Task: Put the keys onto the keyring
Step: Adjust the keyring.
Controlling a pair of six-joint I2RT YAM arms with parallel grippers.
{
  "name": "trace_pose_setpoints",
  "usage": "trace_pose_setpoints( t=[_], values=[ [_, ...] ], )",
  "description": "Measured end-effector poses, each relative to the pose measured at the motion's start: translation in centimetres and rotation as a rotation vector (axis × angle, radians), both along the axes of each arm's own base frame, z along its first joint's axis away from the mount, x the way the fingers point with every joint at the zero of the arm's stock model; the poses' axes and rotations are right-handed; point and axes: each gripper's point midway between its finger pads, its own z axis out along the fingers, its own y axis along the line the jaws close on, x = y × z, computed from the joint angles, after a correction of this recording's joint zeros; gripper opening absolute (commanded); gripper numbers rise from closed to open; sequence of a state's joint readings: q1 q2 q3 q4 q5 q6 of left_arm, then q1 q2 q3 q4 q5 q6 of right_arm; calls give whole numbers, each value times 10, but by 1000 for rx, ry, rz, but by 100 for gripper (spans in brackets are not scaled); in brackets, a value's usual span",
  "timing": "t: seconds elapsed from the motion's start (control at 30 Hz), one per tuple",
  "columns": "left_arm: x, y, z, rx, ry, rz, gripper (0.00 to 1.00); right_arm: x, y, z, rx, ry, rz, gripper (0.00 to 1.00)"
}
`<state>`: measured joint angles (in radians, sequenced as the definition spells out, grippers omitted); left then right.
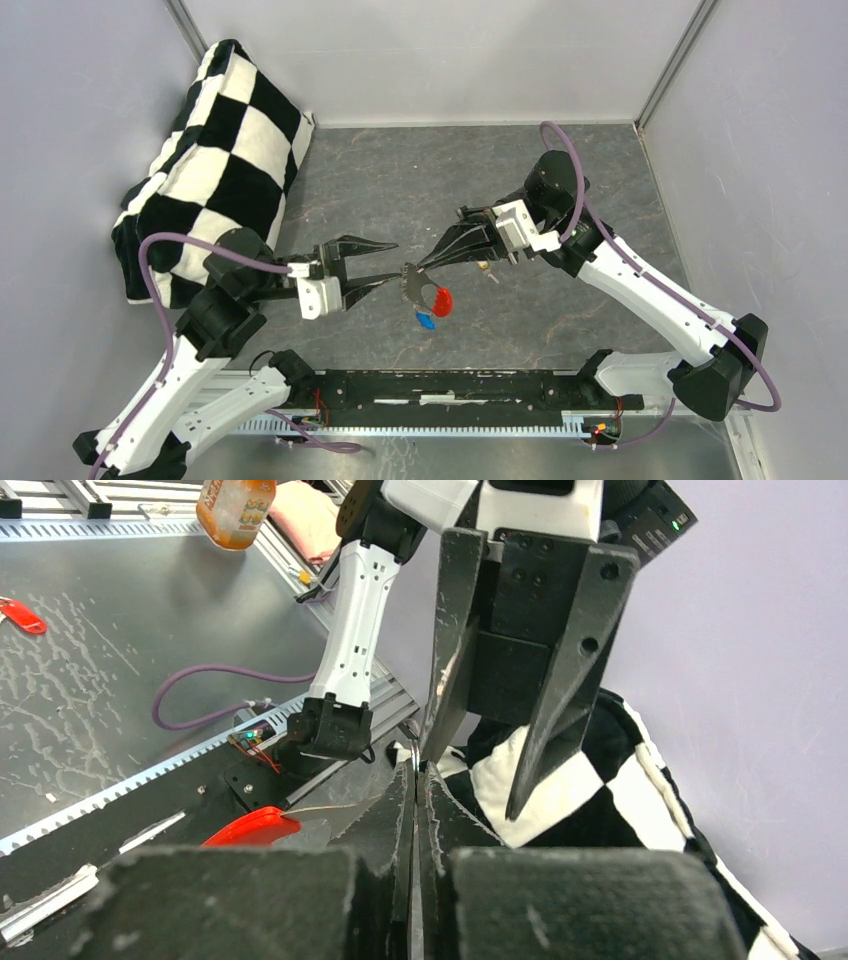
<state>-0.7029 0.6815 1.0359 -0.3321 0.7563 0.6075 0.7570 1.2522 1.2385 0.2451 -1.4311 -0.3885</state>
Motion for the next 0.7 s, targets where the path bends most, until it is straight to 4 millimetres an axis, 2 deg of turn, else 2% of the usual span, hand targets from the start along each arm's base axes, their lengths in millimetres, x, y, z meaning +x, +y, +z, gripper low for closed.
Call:
trace_pose_setpoints(
  t=[0.2, 0.3, 0.5, 0.7],
  values=[
    [-4, 6, 9, -17, -106, 2, 50, 6, 3, 0, -2, 16, -42, 0],
    [-4, 6, 9, -15, -122, 1, 44, 14, 7, 0, -11, 45, -85, 1],
    [-2, 4, 4, -13, -102, 0, 32, 29, 16, -5, -22, 121, -165, 1],
    [5, 0, -10, -17, 6, 25, 31, 36, 19, -20, -5, 211, -215, 1]
  ],
)
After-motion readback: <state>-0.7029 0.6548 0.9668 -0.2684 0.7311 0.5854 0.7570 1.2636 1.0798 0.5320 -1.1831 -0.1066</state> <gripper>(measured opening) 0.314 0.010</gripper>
